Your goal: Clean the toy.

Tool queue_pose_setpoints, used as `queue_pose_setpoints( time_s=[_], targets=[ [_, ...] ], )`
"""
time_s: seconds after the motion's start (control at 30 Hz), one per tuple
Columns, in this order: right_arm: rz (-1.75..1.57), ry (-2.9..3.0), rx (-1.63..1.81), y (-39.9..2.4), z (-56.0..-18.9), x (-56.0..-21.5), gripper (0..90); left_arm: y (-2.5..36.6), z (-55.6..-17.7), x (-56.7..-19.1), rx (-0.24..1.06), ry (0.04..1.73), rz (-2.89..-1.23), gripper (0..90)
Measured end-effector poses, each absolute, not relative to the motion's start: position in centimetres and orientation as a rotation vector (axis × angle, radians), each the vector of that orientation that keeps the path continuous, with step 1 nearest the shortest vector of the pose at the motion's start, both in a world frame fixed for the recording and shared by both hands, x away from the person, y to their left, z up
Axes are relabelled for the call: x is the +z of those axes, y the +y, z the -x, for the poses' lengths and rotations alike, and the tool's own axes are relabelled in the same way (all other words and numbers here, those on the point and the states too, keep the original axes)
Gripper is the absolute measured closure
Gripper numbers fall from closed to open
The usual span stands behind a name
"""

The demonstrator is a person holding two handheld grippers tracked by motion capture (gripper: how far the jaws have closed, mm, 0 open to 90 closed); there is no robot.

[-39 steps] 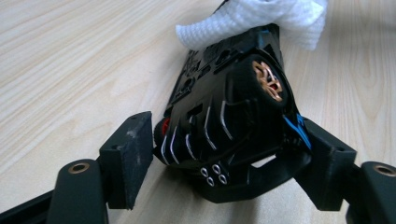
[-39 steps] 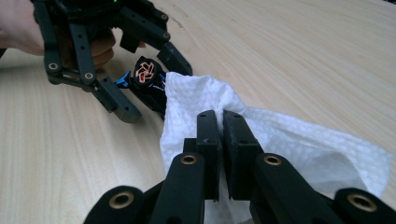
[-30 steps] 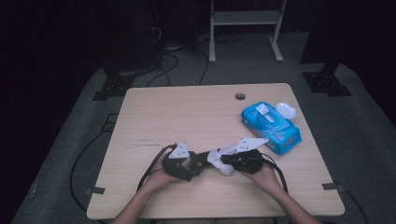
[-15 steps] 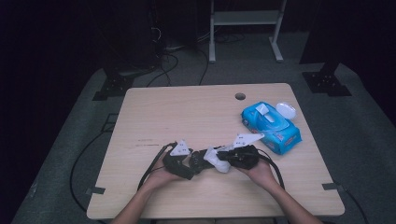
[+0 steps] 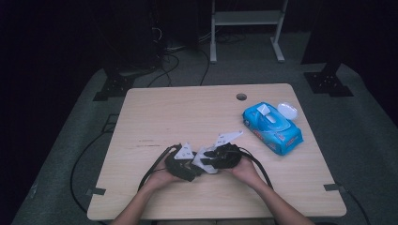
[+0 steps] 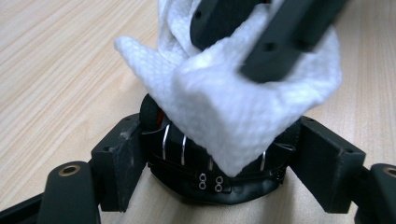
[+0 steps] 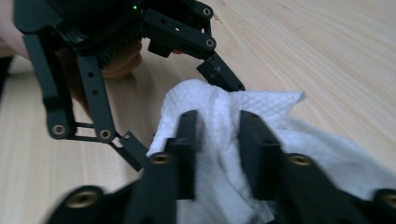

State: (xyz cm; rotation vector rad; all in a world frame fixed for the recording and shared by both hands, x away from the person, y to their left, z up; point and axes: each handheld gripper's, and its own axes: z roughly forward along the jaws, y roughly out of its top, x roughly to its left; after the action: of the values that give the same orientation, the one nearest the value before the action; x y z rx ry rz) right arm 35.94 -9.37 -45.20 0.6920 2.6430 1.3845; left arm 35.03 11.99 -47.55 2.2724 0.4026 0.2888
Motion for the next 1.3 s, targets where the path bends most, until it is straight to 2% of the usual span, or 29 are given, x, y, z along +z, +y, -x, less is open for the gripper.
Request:
queue_pose_setpoints(
  time_s=[0.03, 0.2, 0.3, 0.57, 0.8, 0.9, 1.1, 1.3],
  targets=[
    [-0.675, 2.638, 1.371, -9.3, -35.9, -45.2, 77.3, 12.0, -35.0, -47.6, 0.287, 0.403, -2.274, 23.1],
    [-0.674, 2.630, 1.360, -10.0, -36.0, -45.2, 83.6, 12.2, -34.9, -47.6, 0.277, 0.416, -2.255, 23.5],
    [-0.670, 2.634, 1.345, -10.1, -35.5, -45.1, 84.1, 12.1, -35.0, -47.7, 0.274, 0.416, -2.271, 23.5],
    [-0.574, 2.627, 1.338, -7.1, -35.2, -45.3, 84.1, 12.1, -34.8, -47.8, 0.296, 0.407, -2.264, 23.7],
    [-0.688, 2.556, 1.272, -10.4, -36.4, -45.1, 84.5, 12.3, -34.9, -47.7, 0.293, 0.386, -2.273, 23.9],
    [-0.694, 2.558, 1.281, -10.6, -36.2, -45.1, 84.5, 12.2, -35.0, -47.7, 0.292, 0.388, -2.275, 23.8],
    [-0.544, 2.654, 1.359, -6.7, -35.0, -45.5, 84.6, 12.1, -34.8, -47.8, 0.304, 0.395, -2.279, 23.6],
    [-0.524, 2.667, 1.319, -7.6, -35.1, -45.1, 84.7, 12.1, -34.7, -47.8, 0.313, 0.384, -2.277, 23.6]
  ],
)
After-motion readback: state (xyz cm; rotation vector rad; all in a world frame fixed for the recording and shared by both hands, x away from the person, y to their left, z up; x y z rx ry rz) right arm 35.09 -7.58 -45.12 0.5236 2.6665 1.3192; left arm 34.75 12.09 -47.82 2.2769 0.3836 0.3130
